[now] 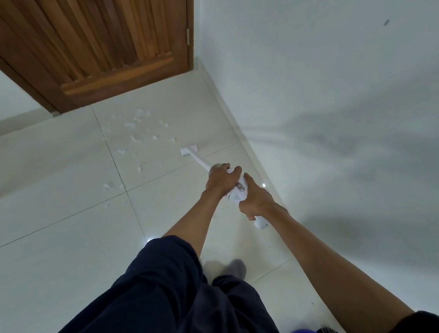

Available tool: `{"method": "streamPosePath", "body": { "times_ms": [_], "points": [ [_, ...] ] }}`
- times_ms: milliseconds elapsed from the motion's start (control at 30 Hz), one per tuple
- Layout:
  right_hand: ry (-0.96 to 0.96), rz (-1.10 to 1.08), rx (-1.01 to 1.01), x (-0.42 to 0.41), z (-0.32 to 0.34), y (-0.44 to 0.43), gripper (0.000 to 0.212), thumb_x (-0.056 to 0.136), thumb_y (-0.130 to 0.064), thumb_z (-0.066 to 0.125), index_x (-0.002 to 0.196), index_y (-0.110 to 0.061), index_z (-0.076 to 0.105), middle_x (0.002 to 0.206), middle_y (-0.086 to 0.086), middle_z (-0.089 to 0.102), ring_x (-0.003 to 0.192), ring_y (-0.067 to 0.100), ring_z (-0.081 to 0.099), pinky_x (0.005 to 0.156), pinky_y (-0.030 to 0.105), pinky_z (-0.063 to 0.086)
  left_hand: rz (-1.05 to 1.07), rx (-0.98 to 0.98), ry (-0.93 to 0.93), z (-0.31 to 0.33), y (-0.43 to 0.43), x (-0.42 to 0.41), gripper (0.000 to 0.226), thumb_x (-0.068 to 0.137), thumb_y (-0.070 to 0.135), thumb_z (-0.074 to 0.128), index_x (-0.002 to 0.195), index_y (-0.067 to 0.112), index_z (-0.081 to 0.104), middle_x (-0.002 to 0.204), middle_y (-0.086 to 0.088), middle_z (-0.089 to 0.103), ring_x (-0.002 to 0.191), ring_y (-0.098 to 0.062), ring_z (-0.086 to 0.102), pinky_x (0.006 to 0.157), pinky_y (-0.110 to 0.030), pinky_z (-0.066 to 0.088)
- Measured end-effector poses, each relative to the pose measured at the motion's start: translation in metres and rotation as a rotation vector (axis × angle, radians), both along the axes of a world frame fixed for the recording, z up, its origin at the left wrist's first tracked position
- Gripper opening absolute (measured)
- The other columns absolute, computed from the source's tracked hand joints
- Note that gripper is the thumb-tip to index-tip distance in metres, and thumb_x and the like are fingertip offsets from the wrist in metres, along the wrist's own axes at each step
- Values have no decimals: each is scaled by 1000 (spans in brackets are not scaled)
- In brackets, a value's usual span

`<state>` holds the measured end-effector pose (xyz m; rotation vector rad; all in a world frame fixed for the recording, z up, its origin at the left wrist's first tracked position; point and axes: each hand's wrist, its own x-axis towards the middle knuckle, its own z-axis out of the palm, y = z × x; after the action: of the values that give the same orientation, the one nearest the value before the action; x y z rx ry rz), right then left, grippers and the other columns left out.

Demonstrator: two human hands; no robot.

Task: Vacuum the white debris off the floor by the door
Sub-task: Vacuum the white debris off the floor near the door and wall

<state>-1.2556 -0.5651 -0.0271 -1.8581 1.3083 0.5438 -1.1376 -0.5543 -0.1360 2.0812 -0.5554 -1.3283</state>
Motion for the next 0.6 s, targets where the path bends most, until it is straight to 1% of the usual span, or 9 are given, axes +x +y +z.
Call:
{"method": "streamPosePath", "body": {
  "times_ms": [100, 167, 233, 300, 367, 433, 533, 600],
  "points": [
    [11, -5, 15, -13, 3, 0, 78, 73, 2, 53, 140, -26, 28, 98, 3, 57, 87, 31, 62, 58, 27, 46, 25, -8, 12, 0, 2, -12, 78, 73, 58, 47, 137, 14, 56, 143, -1, 48, 122, -27, 56, 101, -43, 49],
    [17, -2, 30, -26, 5, -1, 79, 73, 3, 53, 140, -29, 27, 97, 2, 56, 86, 30, 63, 54, 26, 45, 37, -8, 10, -1, 2, -25, 79, 69, 62, 45, 131, 14, 59, 139, -2, 52, 117, -27, 59, 99, -45, 50],
    [22, -4, 42, -37, 8, -3, 80, 72, 2, 53, 140, -31, 27, 96, 2, 56, 83, 30, 63, 54, 26, 45, 36, -7, 11, 2, 1, -38, 76, 73, 61, 45, 132, 15, 58, 137, -1, 53, 115, -27, 59, 97, -44, 51],
    [26, -1, 33, -49, 10, -6, 76, 71, 0, 53, 137, -31, 30, 94, 2, 58, 81, 31, 64, 55, 30, 50, 29, -5, 10, 5, -2, -50, 70, 80, 57, 47, 135, 15, 56, 136, -1, 53, 117, -28, 58, 97, -42, 50],
    [21, 2, 35, -65, 10, -9, 78, 70, -3, 52, 138, -32, 29, 97, 3, 61, 83, 31, 65, 60, 34, 56, 38, -1, 17, 6, -5, -66, 72, 78, 59, 47, 132, 12, 58, 135, -4, 54, 115, -30, 59, 92, -41, 50],
    [16, 5, 48, -77, 9, -13, 86, 70, -5, 52, 144, -37, 24, 101, 2, 61, 82, 30, 65, 59, 34, 57, 68, 2, 19, 5, -8, -79, 79, 69, 63, 45, 123, 8, 60, 130, -10, 56, 111, -32, 61, 85, -40, 50],
    [20, 7, 48, -98, 15, -22, 83, 77, -3, 50, 146, -36, 21, 100, 0, 55, 80, 25, 62, 52, 27, 49, 53, 2, 27, 10, -14, -98, 73, 71, 60, 45, 119, 8, 61, 125, -10, 57, 104, -30, 62, 76, -35, 46],
    [33, 14, 45, -110, 18, -27, 83, 78, 0, 50, 148, -34, 20, 101, 0, 52, 84, 24, 57, 55, 26, 47, 38, 2, 25, 11, -18, -108, 70, 73, 59, 44, 120, 9, 60, 124, -9, 57, 102, -29, 62, 73, -33, 44]
  ]
}}
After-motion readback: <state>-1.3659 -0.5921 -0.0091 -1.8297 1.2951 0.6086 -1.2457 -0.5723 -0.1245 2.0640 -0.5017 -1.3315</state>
